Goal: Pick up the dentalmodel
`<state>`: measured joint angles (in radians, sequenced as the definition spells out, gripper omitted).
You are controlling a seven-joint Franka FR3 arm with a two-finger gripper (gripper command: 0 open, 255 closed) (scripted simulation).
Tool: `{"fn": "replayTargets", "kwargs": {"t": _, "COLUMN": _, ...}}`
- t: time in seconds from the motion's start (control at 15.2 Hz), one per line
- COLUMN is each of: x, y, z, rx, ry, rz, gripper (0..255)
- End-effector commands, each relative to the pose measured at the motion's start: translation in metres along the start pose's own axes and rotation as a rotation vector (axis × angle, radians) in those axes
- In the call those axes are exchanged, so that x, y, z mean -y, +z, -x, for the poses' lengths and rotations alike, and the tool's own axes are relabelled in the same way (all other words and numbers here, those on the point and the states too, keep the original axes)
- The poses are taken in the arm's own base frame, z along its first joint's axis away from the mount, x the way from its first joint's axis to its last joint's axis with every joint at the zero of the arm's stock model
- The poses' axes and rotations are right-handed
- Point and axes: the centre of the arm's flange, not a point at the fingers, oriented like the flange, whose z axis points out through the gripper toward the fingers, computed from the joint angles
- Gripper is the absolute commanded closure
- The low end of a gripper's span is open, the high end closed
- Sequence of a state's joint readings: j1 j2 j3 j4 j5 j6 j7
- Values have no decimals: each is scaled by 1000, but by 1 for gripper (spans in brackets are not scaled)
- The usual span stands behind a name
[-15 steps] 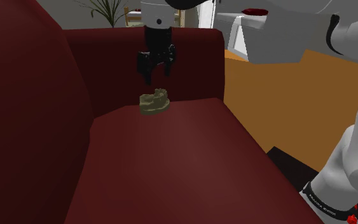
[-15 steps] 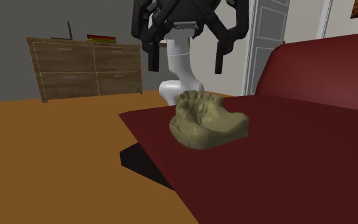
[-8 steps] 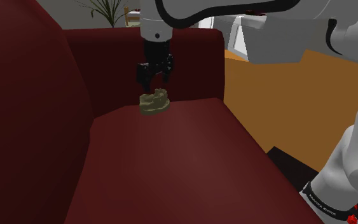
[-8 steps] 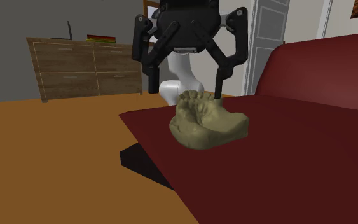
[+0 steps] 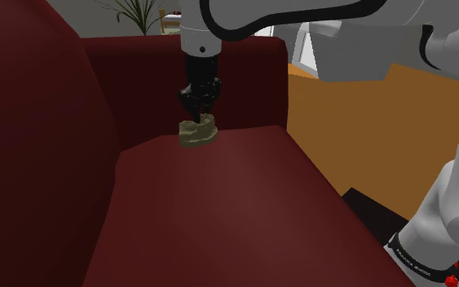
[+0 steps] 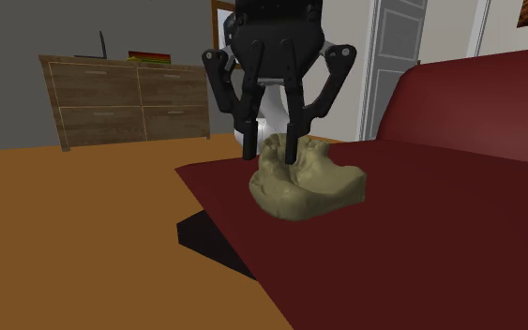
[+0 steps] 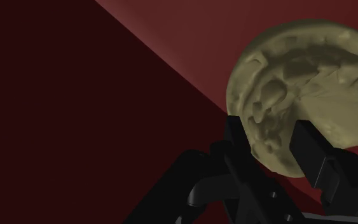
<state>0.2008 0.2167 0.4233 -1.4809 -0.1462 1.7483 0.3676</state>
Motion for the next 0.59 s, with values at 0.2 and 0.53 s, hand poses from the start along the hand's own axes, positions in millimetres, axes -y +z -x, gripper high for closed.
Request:
{"fn": "replayTargets", "kwargs": {"t": 0.2, "x": 1, "y": 0, "z": 0, "rx": 1, "ry": 0, "rz": 0, "gripper": 255}}
{"fn": "replayTargets", "kwargs": {"t": 0.53, "x": 0, "y": -26, "z": -2, "rx": 1, "ry": 0, "rz": 0, "gripper": 255}}
